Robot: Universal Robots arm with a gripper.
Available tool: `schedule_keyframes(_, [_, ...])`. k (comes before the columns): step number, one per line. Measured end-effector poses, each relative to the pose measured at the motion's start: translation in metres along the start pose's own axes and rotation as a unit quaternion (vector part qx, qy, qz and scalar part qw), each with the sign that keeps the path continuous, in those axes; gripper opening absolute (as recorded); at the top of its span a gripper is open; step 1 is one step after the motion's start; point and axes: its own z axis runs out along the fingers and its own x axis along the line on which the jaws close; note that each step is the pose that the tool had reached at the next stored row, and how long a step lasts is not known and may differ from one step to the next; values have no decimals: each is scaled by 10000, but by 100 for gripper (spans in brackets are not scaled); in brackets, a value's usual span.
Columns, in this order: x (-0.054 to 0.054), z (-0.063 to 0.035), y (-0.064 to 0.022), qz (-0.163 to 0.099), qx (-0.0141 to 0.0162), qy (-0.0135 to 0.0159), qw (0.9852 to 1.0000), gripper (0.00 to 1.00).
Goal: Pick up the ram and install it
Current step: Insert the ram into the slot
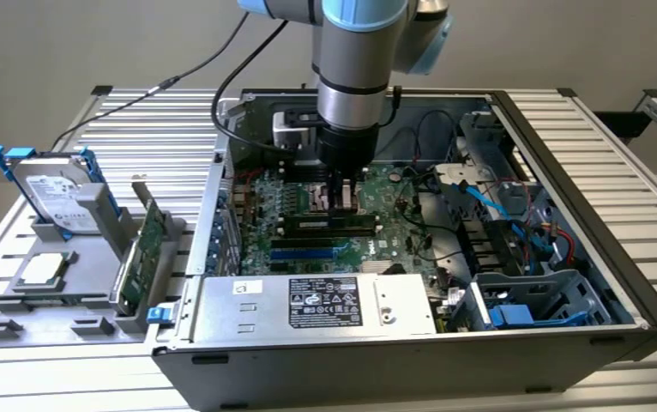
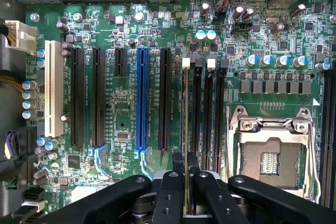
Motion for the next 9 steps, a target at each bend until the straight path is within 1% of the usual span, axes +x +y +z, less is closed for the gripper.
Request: schedule_keyframes(9, [-6,22,-1,26,-2,-1,10000,14])
